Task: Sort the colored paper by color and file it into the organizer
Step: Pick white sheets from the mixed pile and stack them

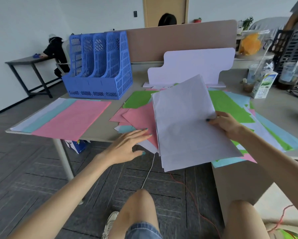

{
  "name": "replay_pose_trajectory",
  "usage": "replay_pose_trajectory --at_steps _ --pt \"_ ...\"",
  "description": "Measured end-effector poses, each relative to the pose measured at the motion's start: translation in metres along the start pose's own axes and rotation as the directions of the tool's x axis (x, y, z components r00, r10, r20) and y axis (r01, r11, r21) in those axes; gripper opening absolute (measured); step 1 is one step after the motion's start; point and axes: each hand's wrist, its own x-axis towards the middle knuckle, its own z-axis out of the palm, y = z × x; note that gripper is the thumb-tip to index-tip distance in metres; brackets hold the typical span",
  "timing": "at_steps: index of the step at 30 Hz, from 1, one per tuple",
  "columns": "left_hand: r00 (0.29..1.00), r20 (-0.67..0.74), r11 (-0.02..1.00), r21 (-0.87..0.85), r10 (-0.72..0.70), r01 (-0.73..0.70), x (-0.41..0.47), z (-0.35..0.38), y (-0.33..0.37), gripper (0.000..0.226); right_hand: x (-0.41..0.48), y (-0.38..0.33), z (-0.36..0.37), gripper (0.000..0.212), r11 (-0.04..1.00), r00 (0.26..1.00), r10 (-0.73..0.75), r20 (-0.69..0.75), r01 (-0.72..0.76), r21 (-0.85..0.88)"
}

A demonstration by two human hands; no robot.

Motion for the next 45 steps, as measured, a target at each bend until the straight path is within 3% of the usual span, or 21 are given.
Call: replay_pose_trajectory --at_steps 4,8,15,20,24,27,34,40,45 --pt "0.992 -0.119 0.998 0.046 0.040 -0.035 0.005 0.001 0.002 0.050 -0.011 0.002 -0.004 0.027 1.000 1.000 0.005 -0.010 -0.005 -0.012" --pt "0.960 -0.277 0.999 0.022 0.031 -0.026 0.014 -0.020 -0.001 0.045 -0.013 0.003 -0.007 0.030 1.000 0.998 0.012 -0.058 -0.011 0.021" --pt "0.888 -0.450 0.968 -0.251 -0.098 -0.020 0.038 -0.055 -0.004 0.033 -0.013 -0.001 -0.003 0.032 0.998 0.991 -0.012 -0.130 0.020 0.056" --pt "0.860 -0.468 0.927 -0.374 -0.201 0.013 0.049 -0.070 -0.005 0.026 -0.009 -0.002 -0.006 0.030 0.998 0.988 -0.015 -0.152 0.023 0.051" --pt "0.728 -0.581 0.896 -0.432 -0.365 0.104 0.065 -0.087 -0.010 0.026 -0.003 -0.001 -0.011 0.033 0.998 0.987 -0.014 -0.160 0.023 0.057" --pt "0.685 -0.639 0.914 -0.392 -0.350 0.101 0.077 -0.108 -0.015 0.023 0.000 -0.002 -0.015 0.034 0.998 0.983 -0.015 -0.183 0.025 0.051" --pt "0.665 -0.688 0.946 -0.310 -0.290 0.091 0.107 -0.161 -0.028 0.044 0.015 -0.016 -0.021 0.037 0.999 0.979 -0.025 -0.202 0.031 0.027" --pt "0.629 -0.731 0.962 -0.249 -0.264 0.114 0.132 -0.202 -0.026 0.022 0.030 -0.023 -0.026 0.031 0.989 0.971 -0.116 -0.211 0.094 -0.113" --pt "0.715 -0.664 0.965 -0.254 -0.219 0.060 0.156 -0.221 -0.022 0.021 0.042 -0.020 -0.028 0.029 0.973 0.977 -0.131 -0.165 0.095 -0.210"
